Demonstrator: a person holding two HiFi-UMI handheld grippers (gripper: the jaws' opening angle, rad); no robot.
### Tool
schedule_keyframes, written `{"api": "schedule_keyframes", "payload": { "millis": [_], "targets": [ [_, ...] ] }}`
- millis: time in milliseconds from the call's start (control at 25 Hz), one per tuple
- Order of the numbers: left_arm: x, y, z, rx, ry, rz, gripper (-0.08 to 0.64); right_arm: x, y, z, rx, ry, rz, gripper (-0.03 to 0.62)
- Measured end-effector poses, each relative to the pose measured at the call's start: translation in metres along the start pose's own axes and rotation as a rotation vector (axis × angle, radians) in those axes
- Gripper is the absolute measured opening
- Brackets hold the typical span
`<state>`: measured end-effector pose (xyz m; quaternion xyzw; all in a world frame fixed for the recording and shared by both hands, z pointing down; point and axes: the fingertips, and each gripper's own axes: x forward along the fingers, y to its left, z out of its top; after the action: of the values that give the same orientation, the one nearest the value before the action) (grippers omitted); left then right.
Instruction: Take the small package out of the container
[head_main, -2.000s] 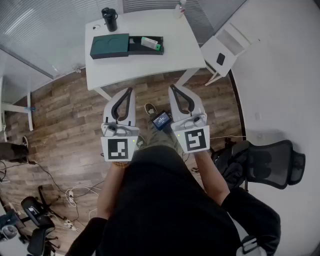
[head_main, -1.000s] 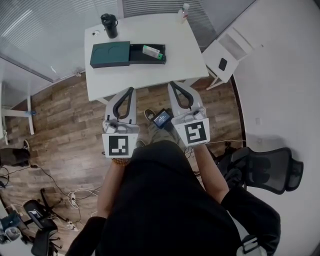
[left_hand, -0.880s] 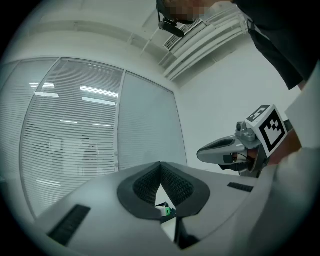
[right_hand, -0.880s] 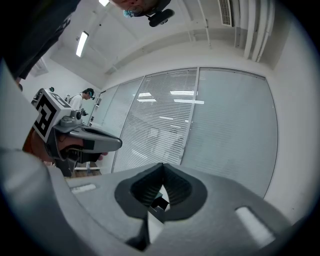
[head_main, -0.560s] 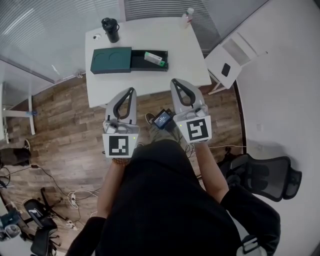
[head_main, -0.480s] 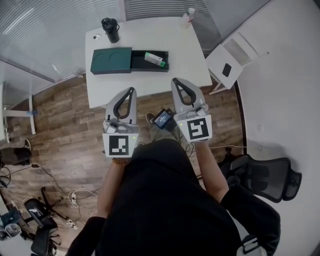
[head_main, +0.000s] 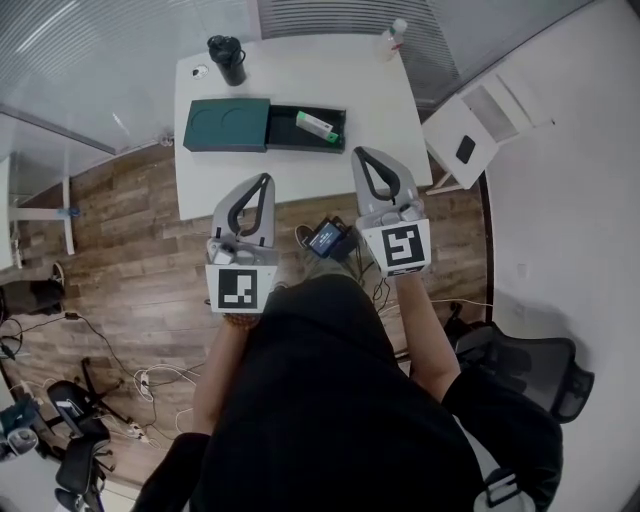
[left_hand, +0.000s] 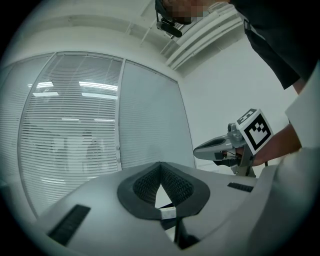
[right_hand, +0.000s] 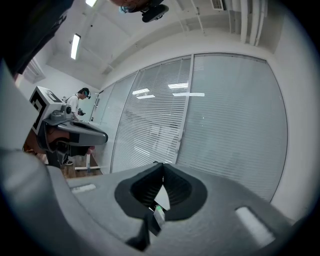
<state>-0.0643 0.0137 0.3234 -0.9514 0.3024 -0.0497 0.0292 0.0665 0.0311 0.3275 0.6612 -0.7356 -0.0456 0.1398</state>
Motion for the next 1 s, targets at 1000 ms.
{"api": "schedule_keyframes", "payload": {
  "millis": [1000],
  "targets": [
    [0.057,0.023,-0.023,-0.037,0.055,0.11,0.002,0.111,-0.034,-0.06,-0.033,0.086,0.238,-0.002]
  ]
}}
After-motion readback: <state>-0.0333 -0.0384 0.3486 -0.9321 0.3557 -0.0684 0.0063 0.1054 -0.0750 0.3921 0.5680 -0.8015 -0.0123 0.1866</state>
